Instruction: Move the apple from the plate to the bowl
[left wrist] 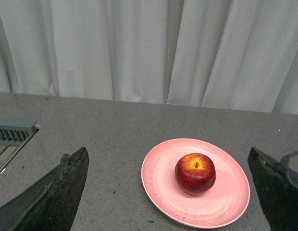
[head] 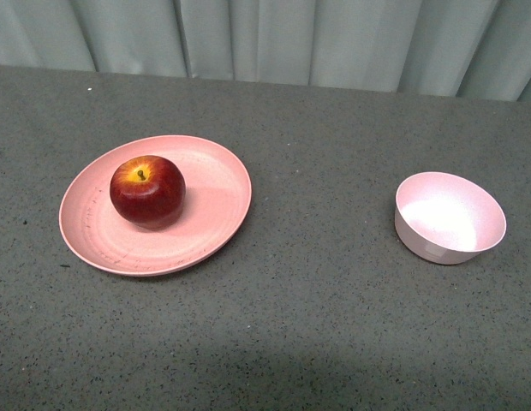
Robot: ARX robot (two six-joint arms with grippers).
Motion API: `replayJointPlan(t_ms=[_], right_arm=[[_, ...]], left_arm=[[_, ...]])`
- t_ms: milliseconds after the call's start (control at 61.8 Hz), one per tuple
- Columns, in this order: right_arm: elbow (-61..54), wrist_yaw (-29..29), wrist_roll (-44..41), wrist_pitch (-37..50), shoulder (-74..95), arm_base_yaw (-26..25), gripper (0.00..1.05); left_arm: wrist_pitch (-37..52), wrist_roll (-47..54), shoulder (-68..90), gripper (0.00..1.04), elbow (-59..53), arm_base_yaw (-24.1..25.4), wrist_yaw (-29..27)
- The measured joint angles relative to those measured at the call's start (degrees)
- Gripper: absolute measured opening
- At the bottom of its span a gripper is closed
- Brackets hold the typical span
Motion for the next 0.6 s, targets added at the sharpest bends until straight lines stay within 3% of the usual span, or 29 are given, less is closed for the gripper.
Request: replayJointPlan(t_ms=[113,194,226,485,598], right_arm=[[0.0,0.0,0.0,0.0,0.0,0.0,0.95],[2.2,10.6,-3.0,-4.8,5.5,3.8,0.95],[2.4,12.0,-4.4,-3.5,8.7,4.8,0.95],[9.7,9.0,-9.2,17.3,46.3,9.3,0.95],[16.0,6.8,-9.9,20.1,63.0,10.6,0.95]], left_arm=[[0.0,0.0,0.0,0.98,0.0,0.0,0.0],[0.0,0.0,0.0,0.98,0.0,0.0,0.0],[0.0,0.0,0.0,0.98,0.0,0.0,0.0],[0.0,0.0,0.0,0.98,0.0,0.0,0.0],[0.0,0.0,0.0,0.98,0.0,0.0,0.0]])
